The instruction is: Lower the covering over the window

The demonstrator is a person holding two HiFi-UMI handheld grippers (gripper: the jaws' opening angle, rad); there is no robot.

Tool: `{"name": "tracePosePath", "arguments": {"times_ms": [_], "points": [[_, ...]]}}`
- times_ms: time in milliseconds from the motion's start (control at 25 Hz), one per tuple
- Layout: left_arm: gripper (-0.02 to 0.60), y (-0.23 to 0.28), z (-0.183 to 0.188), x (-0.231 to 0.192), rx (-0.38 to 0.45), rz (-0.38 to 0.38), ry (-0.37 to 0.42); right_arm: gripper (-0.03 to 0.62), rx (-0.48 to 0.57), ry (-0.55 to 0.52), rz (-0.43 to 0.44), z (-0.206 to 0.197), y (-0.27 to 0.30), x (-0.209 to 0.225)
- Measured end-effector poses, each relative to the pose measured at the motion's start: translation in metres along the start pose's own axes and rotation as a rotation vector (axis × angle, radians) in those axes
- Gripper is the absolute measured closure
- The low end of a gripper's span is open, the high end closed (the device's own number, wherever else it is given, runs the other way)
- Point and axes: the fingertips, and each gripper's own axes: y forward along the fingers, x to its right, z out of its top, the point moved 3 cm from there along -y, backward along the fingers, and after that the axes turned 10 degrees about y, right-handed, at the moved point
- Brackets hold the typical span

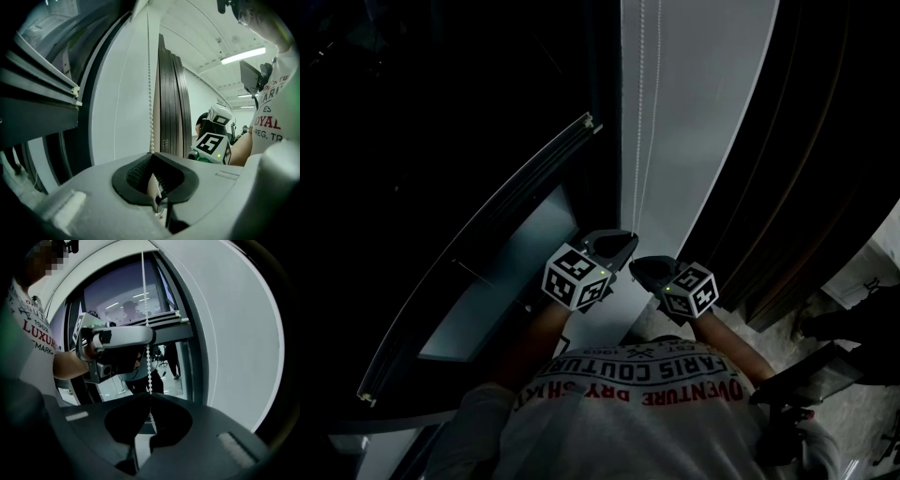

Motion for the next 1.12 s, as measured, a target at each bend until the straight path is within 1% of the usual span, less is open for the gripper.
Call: {"name": "tracePosePath", "arguments": {"times_ms": [120,240,320,400,480,640,720,800,960,1080,1120], "points": [[0.575,-0.004,-0.004,-0.007,0.016,0.025,-0.006,0.577,-0.022,-0.015,-0.03,-0.001,0.001,0.004],[0.574,-0.007,-0.005,-0.011,0.016,0.034,-0.009,0.534,-0.036,-0.035,-0.042,0.003,-0.004,0.008],[0.574,-0.01,-0.007,-0.01,0.017,0.03,-0.01,0.509,-0.007,-0.032,-0.038,0.016,-0.012,0.007],[0.574,-0.011,-0.007,-0.009,0.021,0.022,-0.01,0.496,0.043,-0.037,-0.028,0.039,-0.022,0.003],[0.574,-0.011,-0.006,-0.006,0.024,0.013,-0.013,0.487,0.106,-0.054,-0.004,0.07,-0.035,-0.005],[0.574,-0.009,-0.006,-0.002,0.026,0.007,-0.015,0.482,0.238,-0.13,0.047,0.141,-0.057,-0.032],[0.574,-0.009,-0.006,-0.001,0.029,0.007,-0.021,0.485,0.271,-0.162,0.062,0.165,-0.06,-0.043],[0.574,-0.008,-0.006,0.0,0.03,0.006,-0.022,0.487,0.274,-0.181,0.078,0.178,-0.056,-0.051],[0.574,-0.009,-0.004,0.003,0.028,0.004,-0.019,0.531,0.269,-0.183,0.079,0.183,-0.045,-0.054],[0.574,-0.01,-0.004,0.005,0.027,0.004,-0.02,0.585,0.279,-0.172,0.093,0.183,-0.044,-0.057],[0.574,-0.01,-0.004,0.005,0.027,0.005,-0.02,0.588,0.278,-0.177,0.096,0.183,-0.044,-0.057]]}}
